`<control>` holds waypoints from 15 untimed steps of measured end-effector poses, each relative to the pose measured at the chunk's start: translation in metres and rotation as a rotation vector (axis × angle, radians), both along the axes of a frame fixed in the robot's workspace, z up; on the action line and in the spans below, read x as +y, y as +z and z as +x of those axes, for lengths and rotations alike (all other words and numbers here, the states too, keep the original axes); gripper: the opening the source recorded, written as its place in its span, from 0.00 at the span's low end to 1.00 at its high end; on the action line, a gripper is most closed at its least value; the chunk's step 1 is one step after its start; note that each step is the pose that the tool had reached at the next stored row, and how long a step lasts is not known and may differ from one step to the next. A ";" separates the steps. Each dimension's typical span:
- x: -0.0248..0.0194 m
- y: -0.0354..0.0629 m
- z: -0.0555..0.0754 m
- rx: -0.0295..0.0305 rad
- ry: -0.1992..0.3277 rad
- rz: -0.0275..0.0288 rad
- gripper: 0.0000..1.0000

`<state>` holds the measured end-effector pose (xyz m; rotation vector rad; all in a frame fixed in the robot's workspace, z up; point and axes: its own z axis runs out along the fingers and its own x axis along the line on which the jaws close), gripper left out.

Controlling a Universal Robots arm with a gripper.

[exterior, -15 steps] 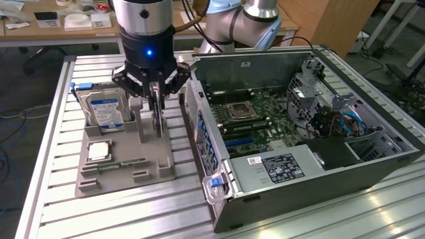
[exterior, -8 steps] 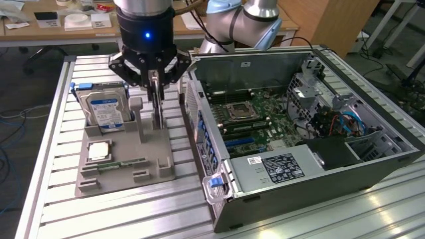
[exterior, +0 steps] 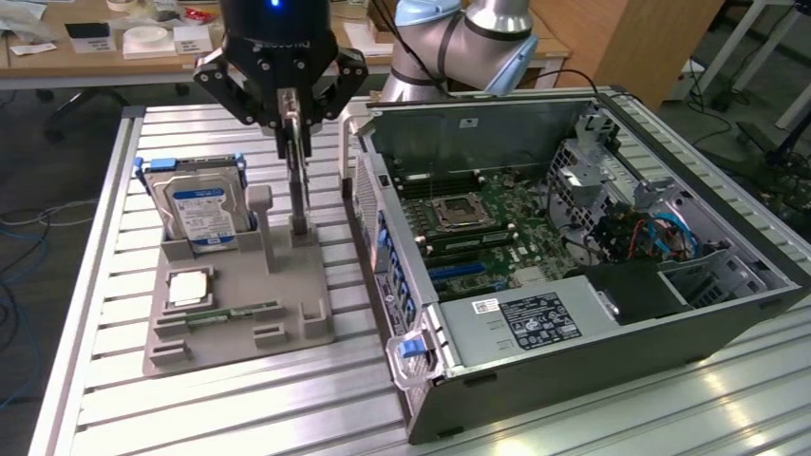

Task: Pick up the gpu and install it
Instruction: 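Pick up the gpu and move the gpu toward the slot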

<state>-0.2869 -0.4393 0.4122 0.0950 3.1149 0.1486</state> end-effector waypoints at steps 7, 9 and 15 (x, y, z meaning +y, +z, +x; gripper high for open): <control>0.0000 0.0090 0.000 -0.0001 0.000 0.0001 0.27; 0.0000 0.0091 0.000 -0.0001 0.000 0.0001 0.27; 0.0000 0.0092 0.001 0.0002 0.000 -0.0001 0.27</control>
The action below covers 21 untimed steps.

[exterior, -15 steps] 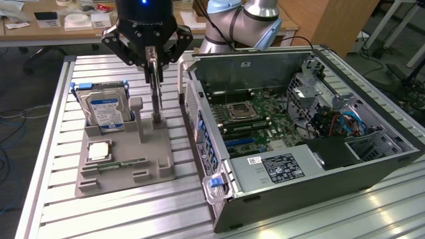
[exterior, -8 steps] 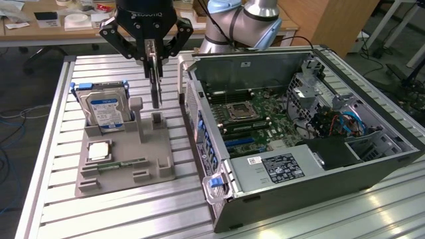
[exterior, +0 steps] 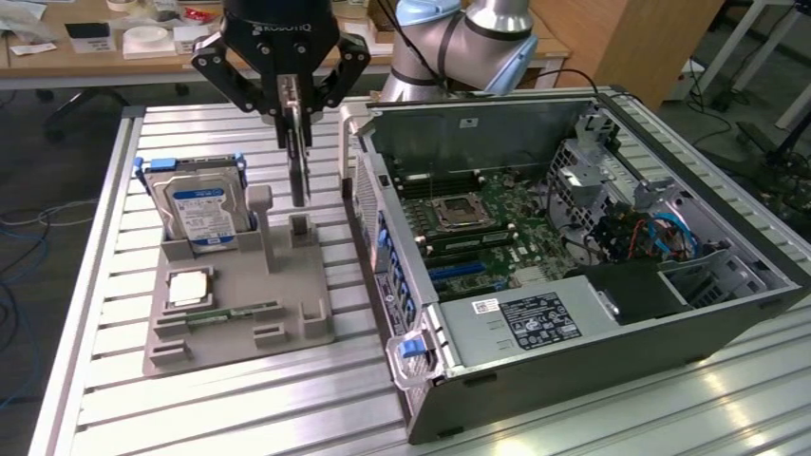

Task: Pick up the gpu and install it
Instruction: 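Pick up the gpu and move the gpu toward the slot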

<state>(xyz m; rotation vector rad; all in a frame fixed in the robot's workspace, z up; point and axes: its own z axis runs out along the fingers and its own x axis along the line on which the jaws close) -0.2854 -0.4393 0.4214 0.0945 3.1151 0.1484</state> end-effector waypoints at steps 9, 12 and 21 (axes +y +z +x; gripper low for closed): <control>0.0000 -0.0001 0.014 -0.0001 0.000 0.0001 0.27; 0.0000 -0.0001 0.020 -0.0001 0.000 0.0002 0.27; 0.0000 -0.0001 0.039 -0.0001 0.000 0.0001 0.27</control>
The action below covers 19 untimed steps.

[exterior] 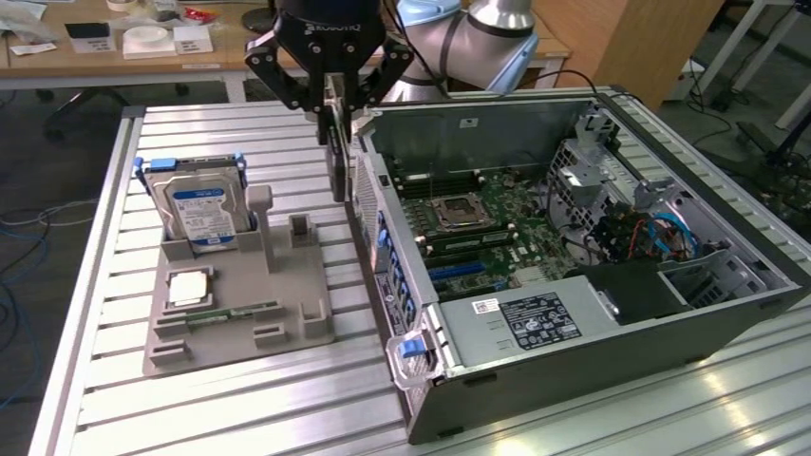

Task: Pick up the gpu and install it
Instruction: 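Pick up the gpu and move the gpu toward the slot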

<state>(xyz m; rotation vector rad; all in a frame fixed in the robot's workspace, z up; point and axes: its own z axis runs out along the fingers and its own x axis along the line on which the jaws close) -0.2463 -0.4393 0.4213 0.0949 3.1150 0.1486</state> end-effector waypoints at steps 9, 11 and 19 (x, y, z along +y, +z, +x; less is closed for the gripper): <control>0.0000 0.0000 0.021 0.0000 0.000 0.0005 0.27; 0.0000 0.0000 0.026 -0.0001 0.000 0.0006 0.27; 0.0000 0.0000 0.043 0.0000 0.000 0.0011 0.27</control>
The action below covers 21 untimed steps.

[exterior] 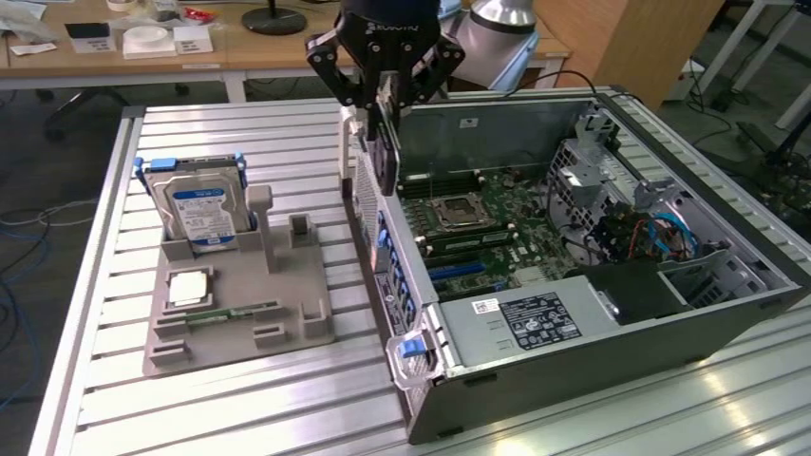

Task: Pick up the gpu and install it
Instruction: 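Pick up the gpu and move the gpu toward the slot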

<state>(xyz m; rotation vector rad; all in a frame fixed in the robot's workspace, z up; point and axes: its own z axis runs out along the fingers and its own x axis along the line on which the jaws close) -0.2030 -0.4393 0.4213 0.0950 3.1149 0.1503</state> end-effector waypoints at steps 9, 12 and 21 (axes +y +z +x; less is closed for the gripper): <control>0.0000 0.0000 0.020 0.0000 0.000 0.0010 0.27; 0.0000 0.0000 0.027 0.0000 0.000 0.0013 0.27; 0.0000 0.0000 0.050 0.0000 0.000 0.0020 0.27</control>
